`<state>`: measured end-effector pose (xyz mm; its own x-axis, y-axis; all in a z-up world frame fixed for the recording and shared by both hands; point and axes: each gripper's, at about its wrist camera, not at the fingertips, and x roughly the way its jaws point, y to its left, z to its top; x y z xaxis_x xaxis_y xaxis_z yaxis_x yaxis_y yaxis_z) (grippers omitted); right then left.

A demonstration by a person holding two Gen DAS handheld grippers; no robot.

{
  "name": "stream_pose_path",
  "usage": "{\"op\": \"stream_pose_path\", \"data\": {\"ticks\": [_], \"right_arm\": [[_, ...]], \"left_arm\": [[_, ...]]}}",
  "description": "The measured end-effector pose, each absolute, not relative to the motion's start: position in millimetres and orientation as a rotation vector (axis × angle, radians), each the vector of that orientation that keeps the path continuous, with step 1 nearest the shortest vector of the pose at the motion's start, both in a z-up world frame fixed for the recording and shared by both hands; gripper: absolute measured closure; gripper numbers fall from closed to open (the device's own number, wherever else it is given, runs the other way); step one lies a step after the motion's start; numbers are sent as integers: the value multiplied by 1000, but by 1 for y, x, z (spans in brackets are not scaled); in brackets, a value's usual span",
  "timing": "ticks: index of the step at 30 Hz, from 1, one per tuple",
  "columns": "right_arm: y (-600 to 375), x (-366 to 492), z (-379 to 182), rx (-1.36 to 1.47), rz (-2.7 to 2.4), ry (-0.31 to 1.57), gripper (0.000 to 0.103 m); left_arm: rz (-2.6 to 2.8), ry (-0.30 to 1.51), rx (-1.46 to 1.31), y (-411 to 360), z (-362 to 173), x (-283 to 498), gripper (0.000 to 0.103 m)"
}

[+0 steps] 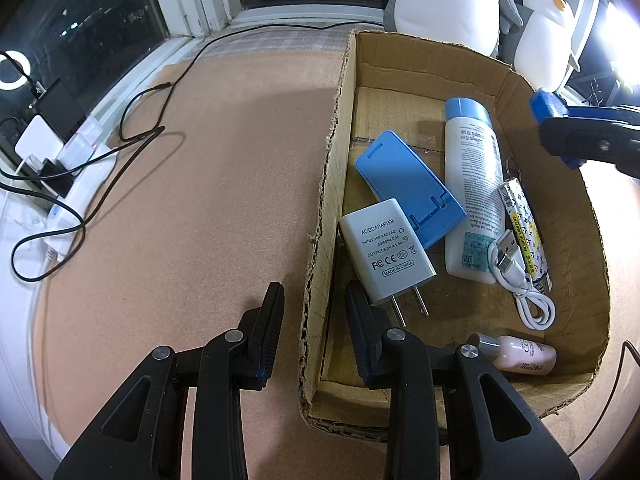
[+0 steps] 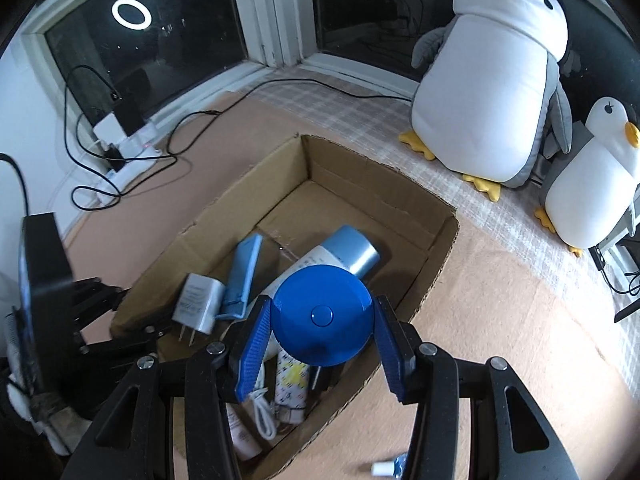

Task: Organize rigid objects
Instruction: 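Carry the blue tape measure into the box and release it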

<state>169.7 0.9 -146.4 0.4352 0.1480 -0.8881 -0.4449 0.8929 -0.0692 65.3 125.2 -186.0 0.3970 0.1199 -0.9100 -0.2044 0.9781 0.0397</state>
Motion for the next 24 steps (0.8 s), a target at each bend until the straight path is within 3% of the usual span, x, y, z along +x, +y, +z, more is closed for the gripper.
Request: {"op": "stream_pose_path", "data": {"ticks": [24], "right_arm": [[-8, 179, -148, -265, 386, 1056, 56]], "left_arm": [[208, 1144, -77, 122, -186, 65, 75]]}}
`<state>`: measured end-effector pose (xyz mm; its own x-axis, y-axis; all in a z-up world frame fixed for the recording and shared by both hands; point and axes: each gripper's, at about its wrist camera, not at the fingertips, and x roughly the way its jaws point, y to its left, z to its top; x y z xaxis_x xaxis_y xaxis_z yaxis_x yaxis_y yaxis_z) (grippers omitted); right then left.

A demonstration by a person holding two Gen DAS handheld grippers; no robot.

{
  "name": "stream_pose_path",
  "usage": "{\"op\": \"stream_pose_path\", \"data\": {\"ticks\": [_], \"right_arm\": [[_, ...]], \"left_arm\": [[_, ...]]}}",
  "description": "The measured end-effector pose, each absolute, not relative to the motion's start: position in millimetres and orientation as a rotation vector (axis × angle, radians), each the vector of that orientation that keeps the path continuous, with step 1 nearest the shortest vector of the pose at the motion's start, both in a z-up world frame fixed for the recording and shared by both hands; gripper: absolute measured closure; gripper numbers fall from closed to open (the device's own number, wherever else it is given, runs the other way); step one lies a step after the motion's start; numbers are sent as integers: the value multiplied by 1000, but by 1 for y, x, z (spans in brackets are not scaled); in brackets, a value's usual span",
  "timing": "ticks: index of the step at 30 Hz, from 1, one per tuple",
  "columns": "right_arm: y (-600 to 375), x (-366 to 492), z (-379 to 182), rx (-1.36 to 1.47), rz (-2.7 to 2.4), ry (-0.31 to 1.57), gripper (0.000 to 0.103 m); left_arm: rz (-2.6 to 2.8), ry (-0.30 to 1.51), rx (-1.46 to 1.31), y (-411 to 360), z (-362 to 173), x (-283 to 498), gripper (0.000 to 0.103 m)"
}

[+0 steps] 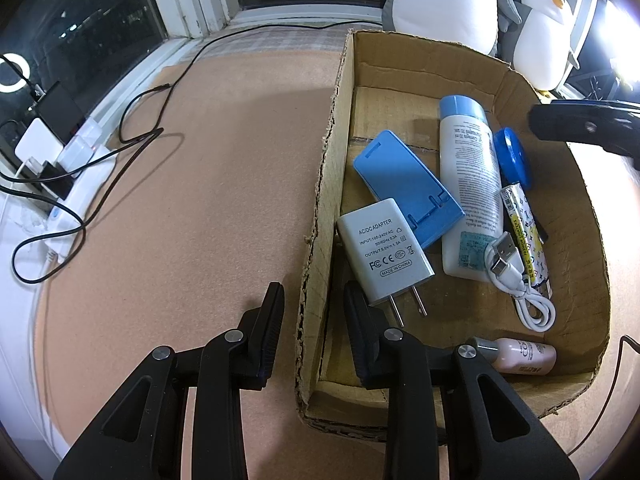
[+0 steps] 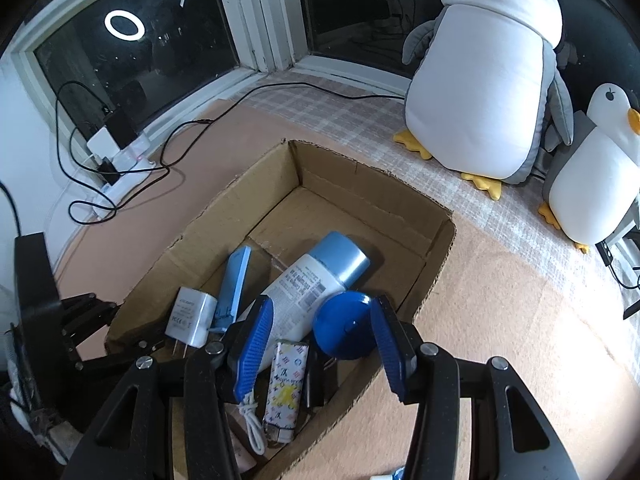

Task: Organize rigid objects
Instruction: 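Carry the blue tape measure into the box and release it, then move the right gripper to the small blue-capped bottle and grasp it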

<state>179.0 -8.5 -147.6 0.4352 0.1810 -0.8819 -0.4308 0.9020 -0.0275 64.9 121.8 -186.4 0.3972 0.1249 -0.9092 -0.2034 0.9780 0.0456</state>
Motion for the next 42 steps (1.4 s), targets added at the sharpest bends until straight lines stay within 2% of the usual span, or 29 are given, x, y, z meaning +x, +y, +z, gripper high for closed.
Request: {"op": "stream_pose_path", "data": {"ticks": [17, 31, 42], "right_arm": [[-56, 141, -127, -281, 399, 1072, 56], [-106, 115, -149, -380, 361, 1175, 56], [-101, 97, -182, -542, 407, 1262, 56]], "left_arm": [[208, 1144, -76, 122, -186, 65, 75], [209, 1144, -75, 122, -186, 65, 75], [208, 1145, -76, 122, -186, 65, 75]]}}
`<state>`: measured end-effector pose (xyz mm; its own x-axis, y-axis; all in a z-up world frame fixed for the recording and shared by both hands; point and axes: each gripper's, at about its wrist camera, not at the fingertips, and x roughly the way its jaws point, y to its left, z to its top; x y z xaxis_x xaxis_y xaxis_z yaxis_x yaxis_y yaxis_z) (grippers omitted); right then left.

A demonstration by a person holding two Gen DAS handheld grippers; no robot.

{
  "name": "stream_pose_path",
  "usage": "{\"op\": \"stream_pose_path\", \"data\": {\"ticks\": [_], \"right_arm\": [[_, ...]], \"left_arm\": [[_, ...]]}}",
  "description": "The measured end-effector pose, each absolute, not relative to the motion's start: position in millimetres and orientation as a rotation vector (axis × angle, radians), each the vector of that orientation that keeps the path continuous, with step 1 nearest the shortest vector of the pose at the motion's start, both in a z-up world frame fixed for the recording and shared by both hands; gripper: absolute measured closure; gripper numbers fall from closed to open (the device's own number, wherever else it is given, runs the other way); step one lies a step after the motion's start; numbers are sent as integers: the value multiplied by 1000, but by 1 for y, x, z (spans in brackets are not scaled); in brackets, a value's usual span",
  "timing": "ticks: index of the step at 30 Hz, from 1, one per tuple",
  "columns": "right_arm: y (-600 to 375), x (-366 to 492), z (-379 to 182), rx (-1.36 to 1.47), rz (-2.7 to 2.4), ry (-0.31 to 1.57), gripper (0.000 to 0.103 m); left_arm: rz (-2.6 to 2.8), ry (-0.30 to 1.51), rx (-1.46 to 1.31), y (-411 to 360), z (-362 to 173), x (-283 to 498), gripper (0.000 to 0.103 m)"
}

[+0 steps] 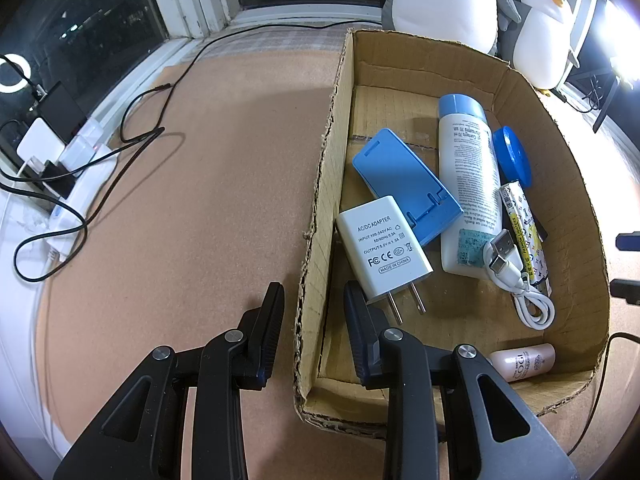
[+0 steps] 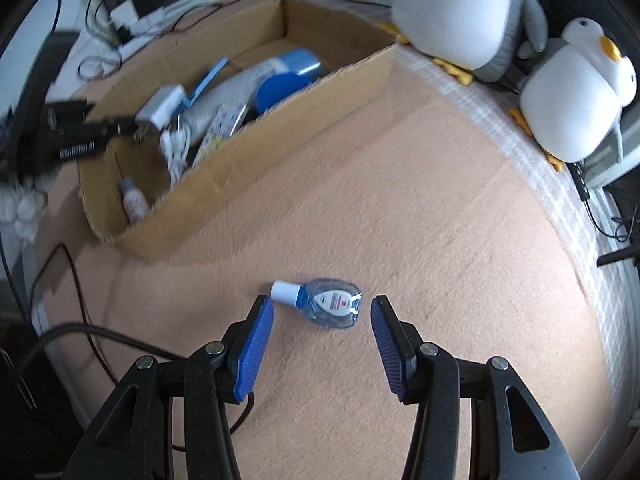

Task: Organize rigid objects
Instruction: 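Move the right gripper to the small blue-capped bottle and grasp it, then carry the blue-capped bottle into the box and open the right gripper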

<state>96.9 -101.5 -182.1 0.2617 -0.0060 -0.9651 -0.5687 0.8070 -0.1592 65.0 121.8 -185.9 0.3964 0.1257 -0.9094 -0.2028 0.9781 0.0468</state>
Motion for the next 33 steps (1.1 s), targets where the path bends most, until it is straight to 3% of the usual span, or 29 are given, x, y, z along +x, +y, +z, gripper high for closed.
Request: {"op": "stream_pose_path", "data": {"ticks": [12, 21, 27, 33], "right_arm": [[-92, 98, -211, -699, 380, 1266, 56], [-96, 117, -212, -640, 349, 1260, 57], [-99, 116, -211, -607, 355, 1279, 71], [-99, 112, -211, -578, 349, 1281, 73]], "left_arm": [[208, 1145, -78, 122, -186, 64, 75], [208, 1146, -78, 122, -186, 65, 75], [208, 1146, -78, 123, -186, 65, 75], [208, 1146, -76, 122, -187, 63, 75]]}}
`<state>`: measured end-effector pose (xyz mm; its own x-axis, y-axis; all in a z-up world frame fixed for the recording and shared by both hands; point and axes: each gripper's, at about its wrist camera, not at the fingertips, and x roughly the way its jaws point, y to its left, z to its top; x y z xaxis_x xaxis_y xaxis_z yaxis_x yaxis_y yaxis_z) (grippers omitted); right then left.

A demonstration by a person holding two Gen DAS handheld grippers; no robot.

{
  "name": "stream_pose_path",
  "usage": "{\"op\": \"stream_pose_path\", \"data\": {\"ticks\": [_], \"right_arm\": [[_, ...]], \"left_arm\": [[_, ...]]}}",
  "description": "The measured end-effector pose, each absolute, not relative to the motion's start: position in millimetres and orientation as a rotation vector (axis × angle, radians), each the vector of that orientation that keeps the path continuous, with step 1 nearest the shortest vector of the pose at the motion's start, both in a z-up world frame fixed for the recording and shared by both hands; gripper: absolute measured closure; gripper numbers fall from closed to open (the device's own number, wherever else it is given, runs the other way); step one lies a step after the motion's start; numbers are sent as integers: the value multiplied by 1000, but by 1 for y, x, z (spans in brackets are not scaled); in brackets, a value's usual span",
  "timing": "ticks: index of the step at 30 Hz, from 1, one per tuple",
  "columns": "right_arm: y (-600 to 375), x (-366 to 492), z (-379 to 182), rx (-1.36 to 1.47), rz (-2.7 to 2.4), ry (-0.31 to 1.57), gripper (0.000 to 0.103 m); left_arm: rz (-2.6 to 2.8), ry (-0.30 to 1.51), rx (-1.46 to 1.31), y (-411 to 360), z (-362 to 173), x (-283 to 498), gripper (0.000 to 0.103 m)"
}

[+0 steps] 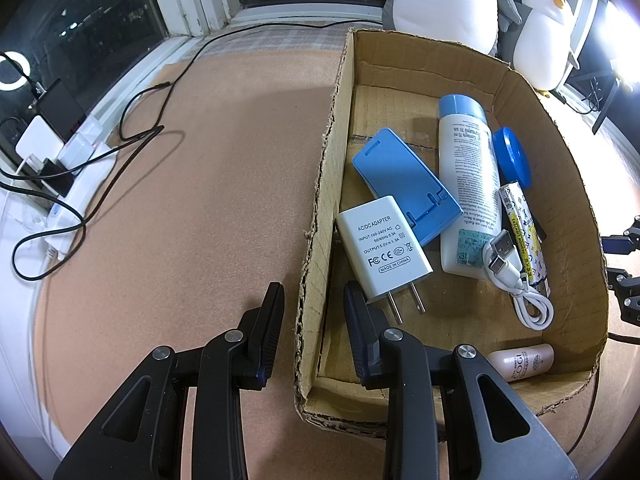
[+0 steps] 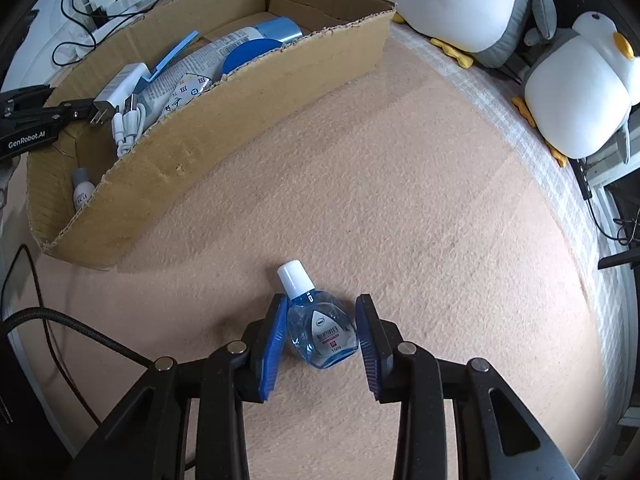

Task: Organize rigid objects
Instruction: 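Carry the blue-capped bottle into the box and open the right gripper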

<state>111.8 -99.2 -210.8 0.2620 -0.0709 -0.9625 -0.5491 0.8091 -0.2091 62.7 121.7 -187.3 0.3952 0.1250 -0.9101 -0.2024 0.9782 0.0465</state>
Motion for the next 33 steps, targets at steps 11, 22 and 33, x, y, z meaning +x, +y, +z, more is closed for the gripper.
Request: {"op": "stream_pose_path", "data": {"ticks": [11, 22, 33], "right_arm": [[-114, 117, -201, -424, 307, 1250, 74], [-91, 126, -137, -319, 330, 1088, 74], [-20, 139, -125, -272, 460, 1019, 74]], "left_arm": [[208, 1147, -73, 120, -187, 62, 75], [208, 1147, -75, 120, -187, 63, 75], [209, 1147, -76, 120, -187, 64, 75]]}}
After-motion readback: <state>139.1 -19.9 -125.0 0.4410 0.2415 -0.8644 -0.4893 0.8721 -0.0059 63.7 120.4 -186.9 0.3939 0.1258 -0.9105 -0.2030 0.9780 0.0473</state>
